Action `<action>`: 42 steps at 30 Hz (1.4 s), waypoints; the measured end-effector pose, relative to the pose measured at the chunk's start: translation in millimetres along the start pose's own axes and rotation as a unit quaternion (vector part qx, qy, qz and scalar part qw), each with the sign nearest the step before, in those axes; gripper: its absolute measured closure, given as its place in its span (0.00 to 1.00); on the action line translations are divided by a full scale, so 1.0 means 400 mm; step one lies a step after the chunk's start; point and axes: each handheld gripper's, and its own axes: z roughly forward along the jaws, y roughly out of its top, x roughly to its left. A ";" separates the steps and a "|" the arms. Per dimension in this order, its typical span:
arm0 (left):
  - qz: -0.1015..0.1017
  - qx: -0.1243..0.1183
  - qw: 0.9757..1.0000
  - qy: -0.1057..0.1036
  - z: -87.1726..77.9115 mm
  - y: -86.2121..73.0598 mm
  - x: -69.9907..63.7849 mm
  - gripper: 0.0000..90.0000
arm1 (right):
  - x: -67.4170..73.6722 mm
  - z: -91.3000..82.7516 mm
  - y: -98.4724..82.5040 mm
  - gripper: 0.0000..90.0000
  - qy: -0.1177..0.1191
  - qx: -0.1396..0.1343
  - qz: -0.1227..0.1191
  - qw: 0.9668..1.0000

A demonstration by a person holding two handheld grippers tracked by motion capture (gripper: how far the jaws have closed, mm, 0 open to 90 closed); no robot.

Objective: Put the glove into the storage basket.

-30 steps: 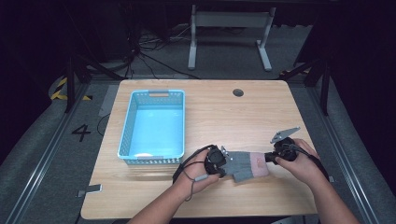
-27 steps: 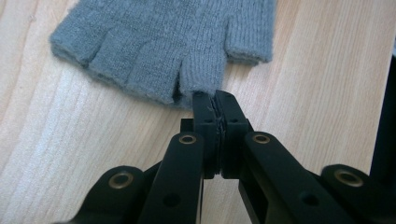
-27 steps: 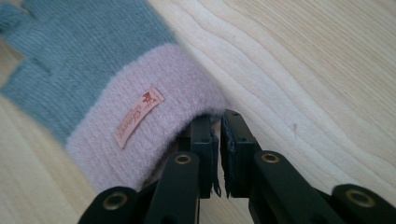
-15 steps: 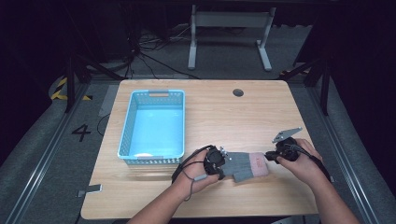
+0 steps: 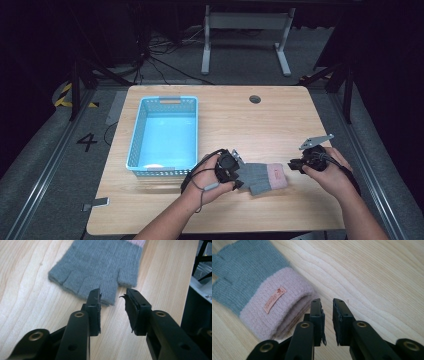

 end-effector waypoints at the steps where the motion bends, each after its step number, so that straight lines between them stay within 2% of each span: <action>1: 0.003 -0.003 1.000 0.002 -0.001 0.003 0.000 0.72 | -0.002 -0.002 -0.001 0.86 0.000 -0.002 -0.001 1.000; 6: 0.010 -0.017 1.000 0.009 -0.002 0.023 -0.006 0.62 | -0.008 -0.009 -0.006 0.79 0.007 -0.004 0.014 1.000; 9: 0.009 -0.025 1.000 0.007 -0.004 0.038 -0.008 0.59 | -0.013 -0.012 -0.008 0.72 0.007 -0.011 0.024 1.000; 14: 0.015 -0.035 0.999 0.011 0.002 0.065 -0.012 0.52 | -0.024 -0.013 -0.013 0.60 0.001 -0.020 0.038 0.999; 18: 0.009 -0.041 0.999 0.013 0.024 0.081 -0.002 0.43 | -0.033 -0.013 -0.016 0.57 -0.011 -0.033 0.058 0.998; 21: 0.007 -0.044 0.999 0.011 0.040 0.093 0.002 0.37 | -0.036 -0.016 -0.015 0.57 -0.010 -0.042 0.059 0.997; 25: 0.022 -0.043 0.999 0.011 0.064 0.113 0.005 0.27 | -0.039 -0.019 -0.016 0.57 -0.012 -0.043 0.064 0.997; 27: 0.027 -0.038 0.999 0.009 0.071 0.120 0.007 0.23 | -0.038 -0.019 -0.016 0.57 -0.010 -0.043 0.065 0.997; 28: 0.027 -0.037 0.999 0.014 0.078 0.125 0.008 0.21 | -0.038 -0.018 -0.015 0.57 -0.008 -0.044 0.064 0.997; 30: 0.026 -0.029 0.999 0.018 0.090 0.131 0.011 0.22 | -0.037 -0.018 -0.014 0.57 -0.008 -0.046 0.064 0.997; 35: 0.030 -0.013 0.999 0.013 0.117 0.139 0.022 0.22 | -0.038 -0.019 -0.015 0.57 -0.007 -0.045 0.062 0.997; 42: 0.047 0.012 0.999 0.012 0.155 0.143 0.022 0.23 | -0.039 -0.019 -0.017 0.56 -0.005 -0.046 0.061 0.997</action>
